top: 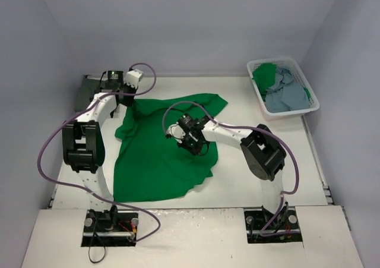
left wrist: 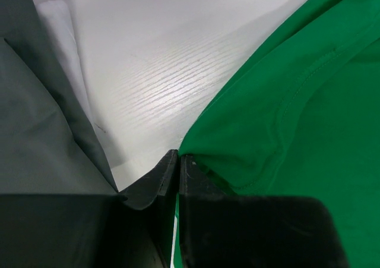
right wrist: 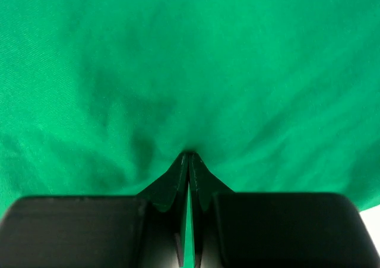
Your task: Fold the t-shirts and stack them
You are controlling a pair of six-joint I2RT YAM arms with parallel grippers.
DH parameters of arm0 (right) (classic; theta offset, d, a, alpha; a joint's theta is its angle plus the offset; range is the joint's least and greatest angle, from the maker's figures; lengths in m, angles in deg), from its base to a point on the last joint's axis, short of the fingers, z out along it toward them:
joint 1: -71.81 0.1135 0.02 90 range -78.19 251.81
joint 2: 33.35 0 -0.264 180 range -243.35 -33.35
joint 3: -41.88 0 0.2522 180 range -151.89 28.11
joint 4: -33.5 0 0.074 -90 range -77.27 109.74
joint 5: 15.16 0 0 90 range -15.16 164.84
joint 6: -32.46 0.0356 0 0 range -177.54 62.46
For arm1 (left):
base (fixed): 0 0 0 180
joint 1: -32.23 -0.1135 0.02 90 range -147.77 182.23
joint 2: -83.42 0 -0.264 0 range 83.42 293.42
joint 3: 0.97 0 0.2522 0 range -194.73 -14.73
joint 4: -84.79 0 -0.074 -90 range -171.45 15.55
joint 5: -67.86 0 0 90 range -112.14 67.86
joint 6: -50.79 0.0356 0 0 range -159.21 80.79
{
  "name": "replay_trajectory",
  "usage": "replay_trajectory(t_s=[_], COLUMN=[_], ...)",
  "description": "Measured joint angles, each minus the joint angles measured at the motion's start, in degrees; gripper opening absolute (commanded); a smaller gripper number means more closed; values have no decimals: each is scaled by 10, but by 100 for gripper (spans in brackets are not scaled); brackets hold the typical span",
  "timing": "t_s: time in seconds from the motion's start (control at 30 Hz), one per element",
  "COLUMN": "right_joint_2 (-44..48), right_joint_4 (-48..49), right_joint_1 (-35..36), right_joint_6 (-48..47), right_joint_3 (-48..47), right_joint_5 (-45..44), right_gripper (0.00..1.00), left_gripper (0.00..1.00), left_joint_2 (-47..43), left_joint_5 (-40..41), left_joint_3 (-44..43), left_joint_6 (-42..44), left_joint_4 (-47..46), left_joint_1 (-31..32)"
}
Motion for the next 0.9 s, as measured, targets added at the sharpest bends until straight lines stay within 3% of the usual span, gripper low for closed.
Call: replay_trajectory(t_s=[0.3,0.5,0.73,0.9], right_joint_2=[0,-16,-87,-164], right_joint_4=[5,4,5,-2], right_joint_1=[3,-64,-189,-223], right_joint_6=[4,-5,-36,-56], right_joint_3=[4,-16,-117,-229], right_joint_5=[-22,-35,-106,-171], right_gripper=[0,0,0,0], left_gripper=[0,0,0,0], left_joint_2=[0,-15,-92,-153], left_joint_5=[41,61,68,47], left_joint_3=[0,35,131,178], left_joint_6=[12,26,38,31], left_joint_4=[24,33,58,80], left_joint_1=[0,-6,-13,-12])
